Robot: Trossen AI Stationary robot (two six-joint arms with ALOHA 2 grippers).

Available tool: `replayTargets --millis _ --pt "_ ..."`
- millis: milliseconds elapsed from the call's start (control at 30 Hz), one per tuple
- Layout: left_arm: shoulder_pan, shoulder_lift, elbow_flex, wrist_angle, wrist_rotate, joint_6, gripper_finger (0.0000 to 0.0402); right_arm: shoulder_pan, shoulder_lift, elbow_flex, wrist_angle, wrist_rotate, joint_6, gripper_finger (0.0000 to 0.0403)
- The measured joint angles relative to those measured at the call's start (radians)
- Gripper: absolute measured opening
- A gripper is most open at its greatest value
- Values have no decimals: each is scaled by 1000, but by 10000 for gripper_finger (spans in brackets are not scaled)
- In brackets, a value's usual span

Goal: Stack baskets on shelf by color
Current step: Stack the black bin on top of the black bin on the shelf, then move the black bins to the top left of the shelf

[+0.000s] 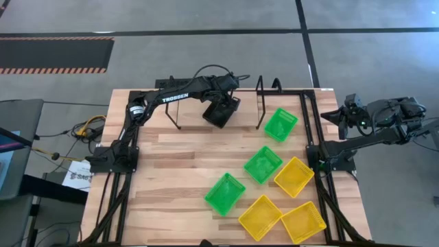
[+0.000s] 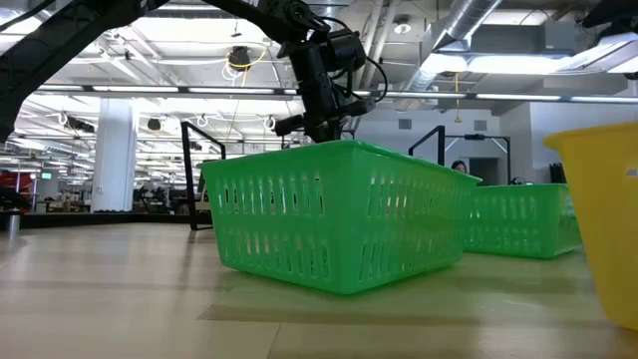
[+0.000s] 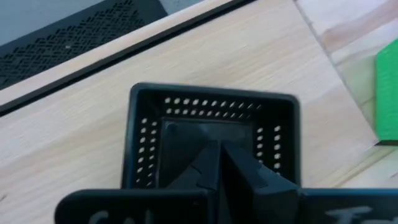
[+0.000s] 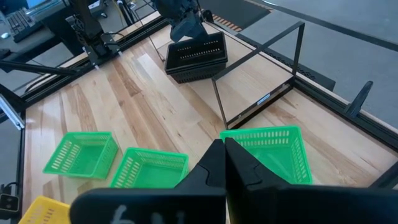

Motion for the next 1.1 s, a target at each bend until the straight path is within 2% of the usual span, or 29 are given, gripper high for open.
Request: replayTargets --millis 167,367,533,800,900,1100 --pt "-15 9 0 -103 -74 -7 0 0 0 0 0 1 0 8" --pt "-21 52 -2 -229 -79 -20 0 0 0 0 0 2 2 8" --pt "-28 57 11 -222 -88 -39 0 0 0 0 2 2 19 8" --pt "-74 58 229 -211 -209 53 0 0 0 0 1 1 34 8" --pt "-87 56 292 -160 -184 93 0 0 0 0 1 2 34 8" --pt "-105 56 307 -41 -31 161 0 0 0 0 1 22 34 8"
